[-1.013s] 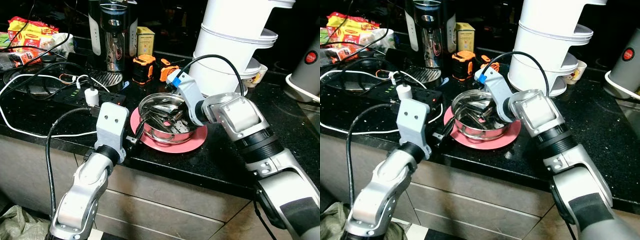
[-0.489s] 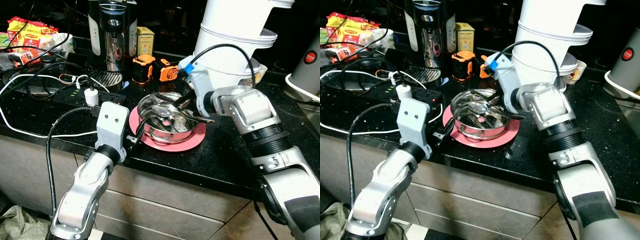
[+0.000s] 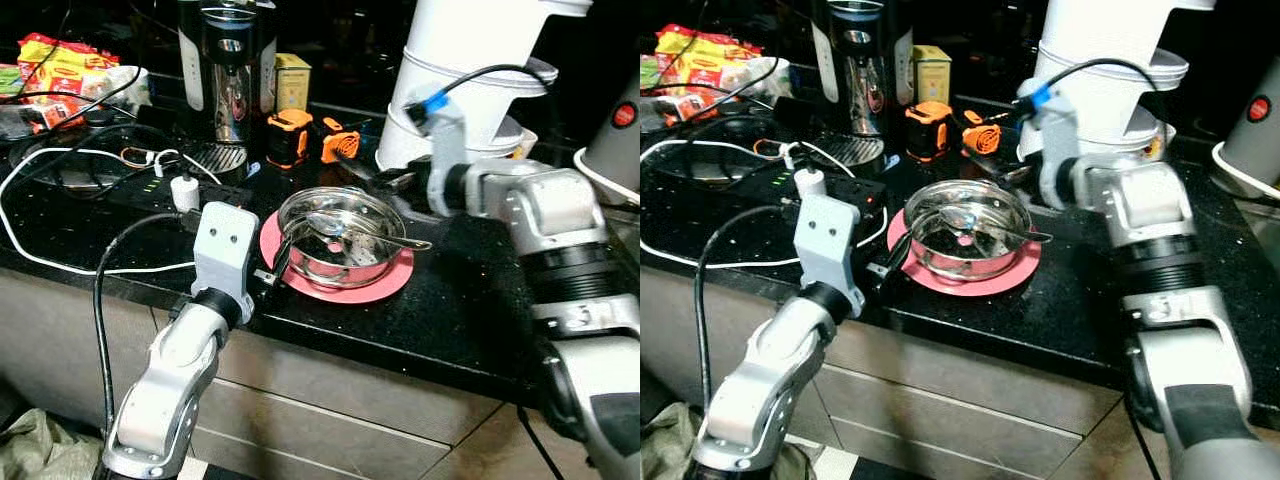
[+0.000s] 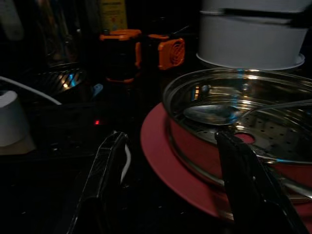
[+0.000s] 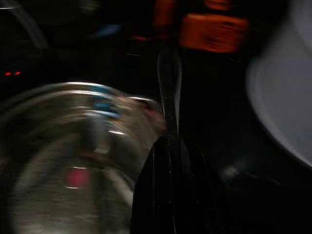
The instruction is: Kitchen organization
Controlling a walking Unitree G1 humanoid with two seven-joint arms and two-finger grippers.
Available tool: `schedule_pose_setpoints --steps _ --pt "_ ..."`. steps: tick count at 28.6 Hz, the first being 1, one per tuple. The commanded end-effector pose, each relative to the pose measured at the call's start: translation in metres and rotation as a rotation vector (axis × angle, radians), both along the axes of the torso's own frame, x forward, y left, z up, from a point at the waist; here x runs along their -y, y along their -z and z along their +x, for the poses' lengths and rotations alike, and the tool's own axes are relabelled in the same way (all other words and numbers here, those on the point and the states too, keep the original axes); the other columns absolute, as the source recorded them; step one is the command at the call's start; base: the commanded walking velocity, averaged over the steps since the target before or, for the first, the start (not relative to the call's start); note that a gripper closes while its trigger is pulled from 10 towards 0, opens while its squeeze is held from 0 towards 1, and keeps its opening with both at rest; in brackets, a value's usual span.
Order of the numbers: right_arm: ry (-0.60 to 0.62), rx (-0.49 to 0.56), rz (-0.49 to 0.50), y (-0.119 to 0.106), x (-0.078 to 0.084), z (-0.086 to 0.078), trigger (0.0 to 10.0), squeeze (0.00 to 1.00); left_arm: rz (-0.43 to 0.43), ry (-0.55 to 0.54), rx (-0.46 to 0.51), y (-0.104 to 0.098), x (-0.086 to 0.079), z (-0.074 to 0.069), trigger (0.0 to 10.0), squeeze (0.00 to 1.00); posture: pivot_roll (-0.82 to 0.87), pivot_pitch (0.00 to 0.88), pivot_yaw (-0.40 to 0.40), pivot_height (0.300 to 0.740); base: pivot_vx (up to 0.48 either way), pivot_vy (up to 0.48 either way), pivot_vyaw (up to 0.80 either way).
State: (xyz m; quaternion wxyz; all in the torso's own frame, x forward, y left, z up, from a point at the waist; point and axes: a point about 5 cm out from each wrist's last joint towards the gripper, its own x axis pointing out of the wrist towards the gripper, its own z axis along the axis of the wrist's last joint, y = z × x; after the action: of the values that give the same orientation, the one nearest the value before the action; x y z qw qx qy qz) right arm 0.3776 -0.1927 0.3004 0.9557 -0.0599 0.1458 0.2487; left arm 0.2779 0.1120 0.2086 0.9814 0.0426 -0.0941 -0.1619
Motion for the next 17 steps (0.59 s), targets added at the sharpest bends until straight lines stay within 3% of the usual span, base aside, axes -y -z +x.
schedule_pose_setpoints --steps 1,6,10,13,14,15,16,17 --pt "0.085 0.006 -0.004 0.004 0.026 -0.002 0.0 0.0 -0.007 0.007 -0.002 -0.001 0.001 -0.002 10.0 0.0 0.03 0.0 -0.114 0.74 0.0 0.0 0.0" --pt "0.123 0.015 -0.015 0.005 0.041 -0.006 0.0 0.0 -0.007 0.006 -0.002 -0.001 0.0 -0.002 10.0 0.0 0.02 0.0 -0.109 0.74 0.0 0.0 0.0" --pt "0.091 0.038 0.022 0.017 0.066 -0.023 0.0 0.0 -0.019 0.029 -0.001 -0.003 0.003 -0.001 10.0 0.0 0.0 0.0 -0.095 0.74 0.0 0.0 0.0" --pt "0.077 0.045 0.059 0.024 0.07 -0.028 0.0 0.0 -0.026 0.036 0.0 -0.004 0.003 0.0 10.0 0.0 0.0 0.0 -0.09 0.74 0.0 0.0 0.0" --pt "0.059 0.042 0.066 0.031 0.071 -0.033 4.2 0.0 -0.03 0.043 -0.002 -0.004 0.003 -0.001 10.0 0.0 0.0 0.0 -0.087 0.74 0.0 0.0 0.0" --pt "0.047 0.04 0.067 0.035 0.07 -0.037 4.2 0.0 -0.032 0.048 -0.003 -0.004 0.004 -0.001 10.0 0.0 0.0 0.0 -0.085 0.74 0.0 0.0 0.0" --pt "0.028 0.034 0.078 0.04 0.069 -0.041 9.5 0.0 -0.033 0.055 -0.004 -0.004 0.005 -0.001 10.0 0.0 0.0 0.0 -0.083 0.74 0.0 0.0 0.0" --pt "0.002 0.03 0.081 0.045 0.068 -0.045 10.0 0.0 -0.033 0.06 -0.004 -0.004 0.005 -0.002 10.0 0.0 -0.01 0.0 -0.079 0.74 0.0 0.0 0.0"
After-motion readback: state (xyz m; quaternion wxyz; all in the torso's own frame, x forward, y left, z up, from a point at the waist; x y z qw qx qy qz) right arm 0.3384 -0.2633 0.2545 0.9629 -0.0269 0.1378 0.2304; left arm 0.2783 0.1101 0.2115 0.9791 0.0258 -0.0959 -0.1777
